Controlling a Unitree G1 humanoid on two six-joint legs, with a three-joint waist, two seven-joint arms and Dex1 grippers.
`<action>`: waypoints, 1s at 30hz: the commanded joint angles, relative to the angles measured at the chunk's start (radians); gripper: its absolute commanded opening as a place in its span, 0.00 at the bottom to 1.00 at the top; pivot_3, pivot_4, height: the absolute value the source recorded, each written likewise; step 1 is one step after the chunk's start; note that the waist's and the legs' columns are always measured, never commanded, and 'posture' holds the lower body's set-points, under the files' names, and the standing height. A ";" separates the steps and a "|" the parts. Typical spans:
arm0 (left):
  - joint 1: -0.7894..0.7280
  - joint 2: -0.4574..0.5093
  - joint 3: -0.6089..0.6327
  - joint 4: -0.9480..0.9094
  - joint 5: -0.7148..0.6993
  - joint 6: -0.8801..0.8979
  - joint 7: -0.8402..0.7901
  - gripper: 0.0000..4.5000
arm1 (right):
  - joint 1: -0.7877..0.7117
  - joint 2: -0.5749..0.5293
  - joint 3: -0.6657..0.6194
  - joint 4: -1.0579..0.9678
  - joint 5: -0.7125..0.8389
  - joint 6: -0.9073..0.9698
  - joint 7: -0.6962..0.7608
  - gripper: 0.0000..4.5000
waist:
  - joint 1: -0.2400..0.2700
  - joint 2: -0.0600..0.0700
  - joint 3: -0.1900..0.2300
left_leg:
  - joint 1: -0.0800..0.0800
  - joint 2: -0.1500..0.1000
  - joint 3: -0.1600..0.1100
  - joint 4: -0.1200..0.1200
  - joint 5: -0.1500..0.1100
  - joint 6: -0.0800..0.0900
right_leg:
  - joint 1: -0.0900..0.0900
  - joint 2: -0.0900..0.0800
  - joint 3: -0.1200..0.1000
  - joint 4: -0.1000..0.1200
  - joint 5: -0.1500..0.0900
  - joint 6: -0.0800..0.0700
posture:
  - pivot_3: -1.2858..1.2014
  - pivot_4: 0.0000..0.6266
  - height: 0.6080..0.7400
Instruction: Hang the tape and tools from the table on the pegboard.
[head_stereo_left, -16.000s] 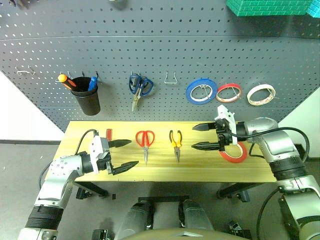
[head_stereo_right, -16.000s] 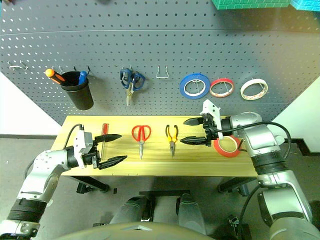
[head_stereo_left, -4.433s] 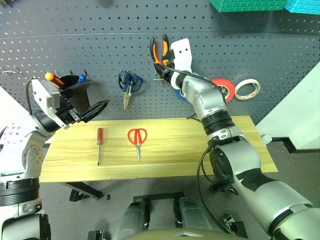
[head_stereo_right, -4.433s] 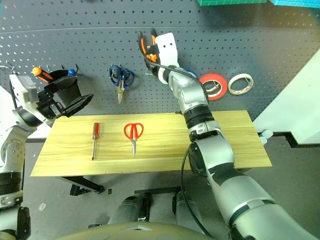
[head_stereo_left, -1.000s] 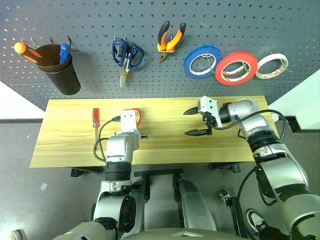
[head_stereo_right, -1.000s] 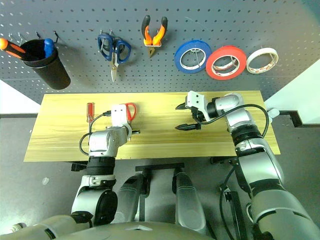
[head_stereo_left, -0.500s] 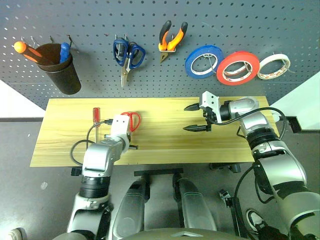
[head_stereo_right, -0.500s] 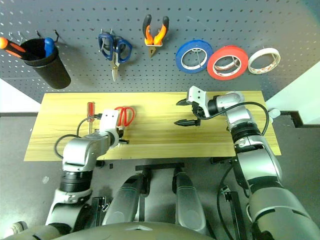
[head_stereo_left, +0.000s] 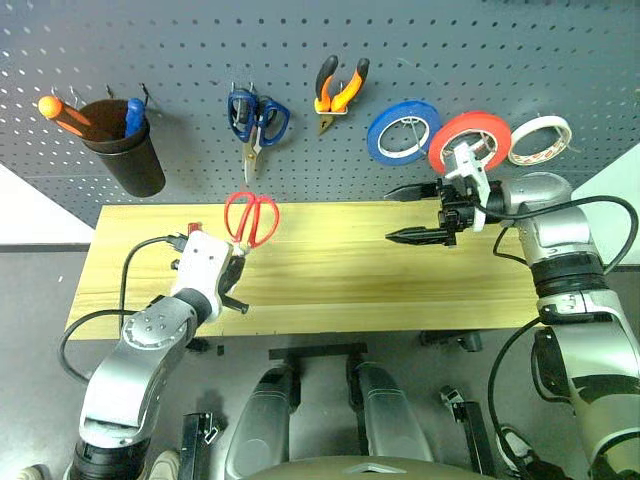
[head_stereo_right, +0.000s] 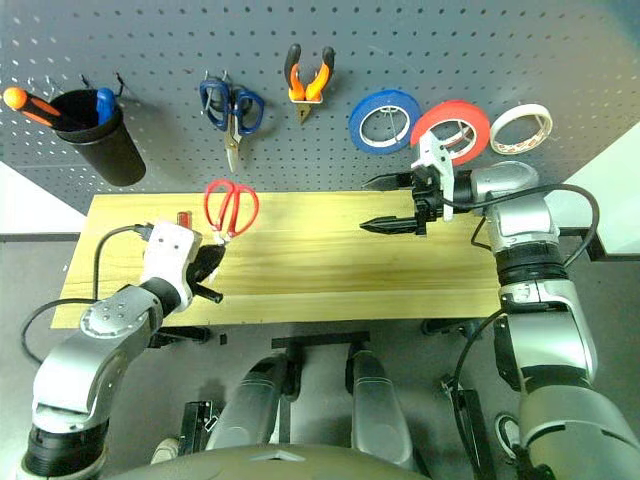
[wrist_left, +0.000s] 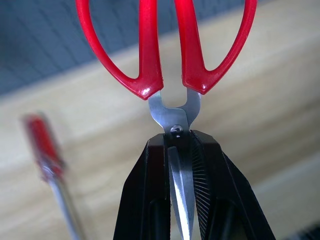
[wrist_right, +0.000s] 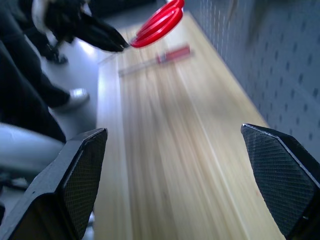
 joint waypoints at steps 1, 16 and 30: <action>0.041 -0.034 0.029 -0.064 0.043 -0.155 0.044 0.06 | 0.010 -0.039 -0.061 -0.146 0.092 0.101 -0.016 1.00 | 0.000 0.001 -0.013 | 0.000 0.000 0.000 0.000 0.000 0.000 | 0.000 0.000 0.000 -0.001 -0.001 -0.002 | 0.53 0.25 0.93; -0.050 -0.117 0.016 0.026 0.088 -0.384 0.079 0.06 | -0.057 -0.037 -0.100 -0.234 0.208 0.213 -0.087 1.00 | -0.001 -0.002 -0.080 | 0.001 0.017 0.020 0.000 0.000 0.001 | 0.008 0.002 -0.005 -0.012 0.006 -0.002 | 0.52 0.18 0.93; -0.160 -0.097 -0.067 0.209 0.167 -0.439 0.042 0.06 | -0.010 -0.058 -0.116 -0.281 0.234 0.232 -0.152 1.00 | -0.003 -0.001 -0.102 | 0.002 0.018 0.022 0.002 0.000 0.002 | 0.008 0.003 -0.004 -0.011 0.007 -0.002 | 0.50 0.17 0.93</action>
